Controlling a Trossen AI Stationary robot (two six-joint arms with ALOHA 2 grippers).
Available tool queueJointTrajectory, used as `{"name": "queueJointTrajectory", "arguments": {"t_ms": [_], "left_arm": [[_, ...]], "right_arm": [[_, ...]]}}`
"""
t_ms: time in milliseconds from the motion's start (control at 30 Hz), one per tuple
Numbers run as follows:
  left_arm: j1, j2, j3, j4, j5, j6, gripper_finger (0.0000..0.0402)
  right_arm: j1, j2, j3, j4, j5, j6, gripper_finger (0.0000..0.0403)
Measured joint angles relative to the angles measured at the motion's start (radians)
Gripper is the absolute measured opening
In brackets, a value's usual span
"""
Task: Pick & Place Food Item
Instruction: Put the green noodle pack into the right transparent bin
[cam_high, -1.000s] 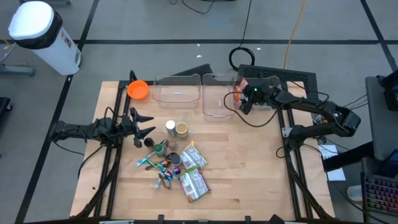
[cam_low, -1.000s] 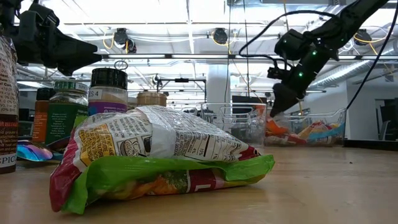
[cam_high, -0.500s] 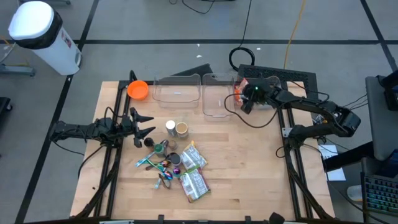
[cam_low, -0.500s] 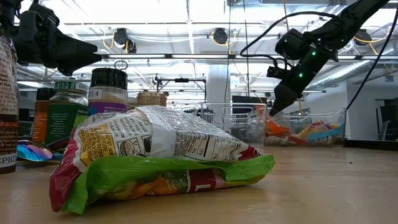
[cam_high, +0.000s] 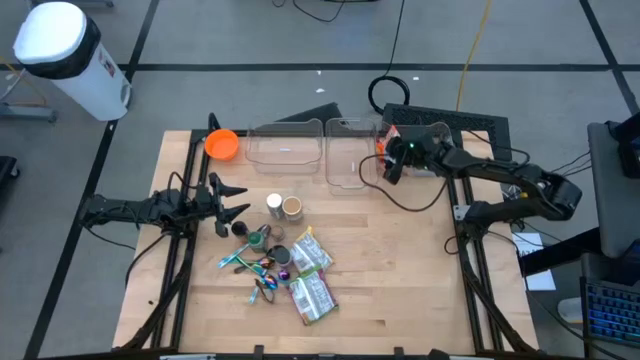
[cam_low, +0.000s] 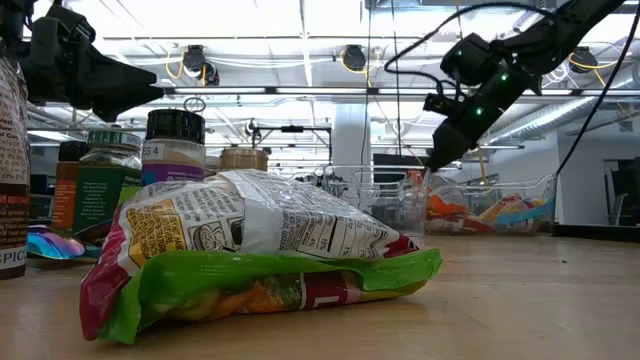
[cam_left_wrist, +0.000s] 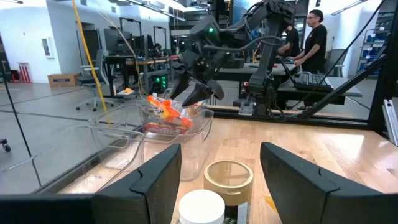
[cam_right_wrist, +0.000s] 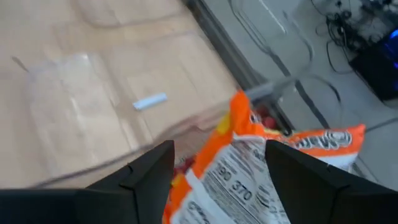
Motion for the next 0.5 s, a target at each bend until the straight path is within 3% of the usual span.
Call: {"name": "queueJointTrajectory", "arguments": {"t_ms": [267, 500], "left_arm": [[0.0, 0.0, 0.0, 0.0, 0.0, 0.0, 0.0228], [0.0, 0.0, 0.0, 0.0, 0.0, 0.0, 0.0228]], "right_arm": [[0.126, -0.097, 0.0, 0.0, -0.002, 0.045, 0.0243], [0.33, -0.136, 0.0, -0.002, -0.004, 0.124, 0.0243]]}}
